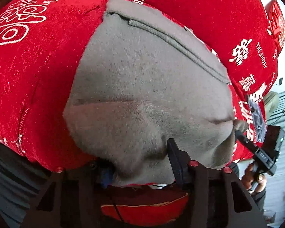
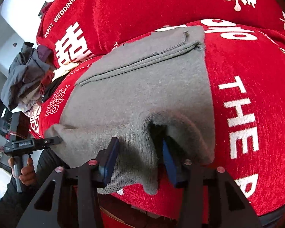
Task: Fold small clothes
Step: 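Lay the held hem onto the folded sweatshirt with both tools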
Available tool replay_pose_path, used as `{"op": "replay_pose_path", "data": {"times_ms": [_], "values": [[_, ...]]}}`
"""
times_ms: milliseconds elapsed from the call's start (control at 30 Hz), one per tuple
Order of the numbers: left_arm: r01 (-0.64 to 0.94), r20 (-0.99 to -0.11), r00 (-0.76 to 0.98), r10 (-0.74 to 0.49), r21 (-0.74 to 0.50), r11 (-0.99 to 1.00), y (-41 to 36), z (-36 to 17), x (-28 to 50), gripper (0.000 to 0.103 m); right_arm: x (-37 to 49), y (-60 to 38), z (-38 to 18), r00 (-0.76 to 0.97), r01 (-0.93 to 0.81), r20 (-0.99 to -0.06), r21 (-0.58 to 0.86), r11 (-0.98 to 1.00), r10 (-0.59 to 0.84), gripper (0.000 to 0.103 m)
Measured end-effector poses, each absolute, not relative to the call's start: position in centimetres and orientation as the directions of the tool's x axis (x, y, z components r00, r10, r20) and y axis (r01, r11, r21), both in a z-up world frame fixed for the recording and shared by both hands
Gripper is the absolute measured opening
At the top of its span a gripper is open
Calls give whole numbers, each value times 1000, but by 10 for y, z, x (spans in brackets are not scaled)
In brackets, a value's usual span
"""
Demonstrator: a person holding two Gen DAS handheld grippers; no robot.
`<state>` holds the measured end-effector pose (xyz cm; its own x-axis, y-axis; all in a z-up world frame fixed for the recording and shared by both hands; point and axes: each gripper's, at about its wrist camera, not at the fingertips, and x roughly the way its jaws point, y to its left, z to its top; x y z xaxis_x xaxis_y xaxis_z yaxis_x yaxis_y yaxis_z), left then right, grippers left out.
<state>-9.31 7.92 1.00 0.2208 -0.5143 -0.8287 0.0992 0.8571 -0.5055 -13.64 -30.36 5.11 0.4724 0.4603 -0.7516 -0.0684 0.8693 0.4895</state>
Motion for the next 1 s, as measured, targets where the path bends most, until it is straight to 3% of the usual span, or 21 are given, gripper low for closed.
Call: {"op": "replay_pose_path", "data": {"times_ms": [33, 67, 167, 333, 567, 1000], "values": [[101, -832, 207, -515, -505, 857, 78, 8, -91, 17, -136, -302, 51, 467, -78, -750, 492, 867, 467, 25], [96, -831, 196, -520, -512, 854, 78, 7, -90, 15, -137, -301, 52, 466, -88, -749, 490, 867, 470, 16], [120, -826, 239, -511, -496, 860, 79, 21, -92, 14, -144, -298, 64, 490, -129, -732, 476, 870, 473, 8], [206, -775, 357, -521, -479, 853, 85, 65, -101, 14, -156, -302, 99, 563, -202, -641, 506, 839, 522, 7], [198, -735, 449, -508, -472, 859, 84, 106, -67, 14, -135, -309, 141, 661, -225, -543, 514, 828, 518, 7], [183, -721, 485, -494, -469, 864, 64, 145, 37, 14, -29, -333, 180, 718, -146, -529, 520, 841, 452, 7]]}}
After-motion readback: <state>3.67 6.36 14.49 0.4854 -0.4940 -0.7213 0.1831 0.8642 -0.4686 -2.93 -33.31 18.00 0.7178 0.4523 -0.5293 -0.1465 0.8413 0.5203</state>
